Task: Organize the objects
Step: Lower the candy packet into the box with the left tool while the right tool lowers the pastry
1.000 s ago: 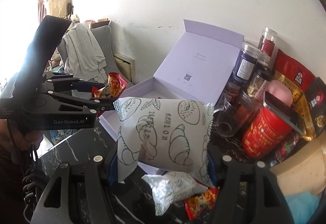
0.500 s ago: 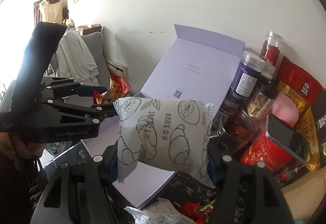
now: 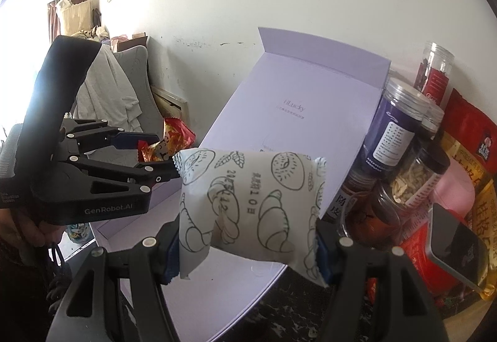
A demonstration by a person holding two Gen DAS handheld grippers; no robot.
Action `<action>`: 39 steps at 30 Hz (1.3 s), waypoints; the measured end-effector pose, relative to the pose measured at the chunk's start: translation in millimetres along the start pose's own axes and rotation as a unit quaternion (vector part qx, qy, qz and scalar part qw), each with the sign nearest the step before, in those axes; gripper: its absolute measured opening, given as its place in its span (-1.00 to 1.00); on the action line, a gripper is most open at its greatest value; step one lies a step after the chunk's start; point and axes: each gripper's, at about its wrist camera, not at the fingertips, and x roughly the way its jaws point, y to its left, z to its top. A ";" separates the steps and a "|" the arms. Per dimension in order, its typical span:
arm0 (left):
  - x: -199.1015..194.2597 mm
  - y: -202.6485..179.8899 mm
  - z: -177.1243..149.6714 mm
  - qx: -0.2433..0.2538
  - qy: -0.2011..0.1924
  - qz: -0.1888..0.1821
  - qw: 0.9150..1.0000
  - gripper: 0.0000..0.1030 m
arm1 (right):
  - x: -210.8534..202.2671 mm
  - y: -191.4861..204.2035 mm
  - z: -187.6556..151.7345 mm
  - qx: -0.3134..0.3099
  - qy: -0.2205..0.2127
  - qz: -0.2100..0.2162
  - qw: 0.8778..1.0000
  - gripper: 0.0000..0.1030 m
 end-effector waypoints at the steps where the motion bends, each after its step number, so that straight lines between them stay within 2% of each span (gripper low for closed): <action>1: 2.7 1.0 0.7 0.000 0.001 0.004 1.000 -0.03 | 5.2 -1.9 -0.1 0.002 0.003 -0.001 1.000 0.30; 7: 25.7 2.2 -1.2 0.004 0.022 0.022 1.000 -0.03 | 32.6 -11.9 -7.3 0.013 0.023 0.020 0.999 0.30; 13: 44.3 -0.9 -7.6 0.011 0.039 0.030 0.999 -0.03 | 50.7 -20.8 -14.1 0.022 0.046 0.010 0.999 0.30; 23: 65.0 -13.6 -14.0 0.044 0.056 0.086 0.994 -0.03 | 73.1 -13.0 -21.4 0.006 0.067 0.010 0.998 0.30; 28: 72.0 -11.3 -16.0 0.037 0.064 0.064 0.995 -0.03 | 77.6 -10.7 -26.9 0.007 0.074 0.026 0.997 0.31; 34: 85.2 -11.6 -20.3 0.035 0.087 0.047 0.994 -0.03 | 88.0 -11.2 -32.7 0.005 0.091 0.020 0.996 0.31; 39: 93.8 -11.8 -23.7 0.024 0.109 0.015 0.994 -0.03 | 94.9 -10.8 -36.1 0.013 0.100 0.032 0.994 0.31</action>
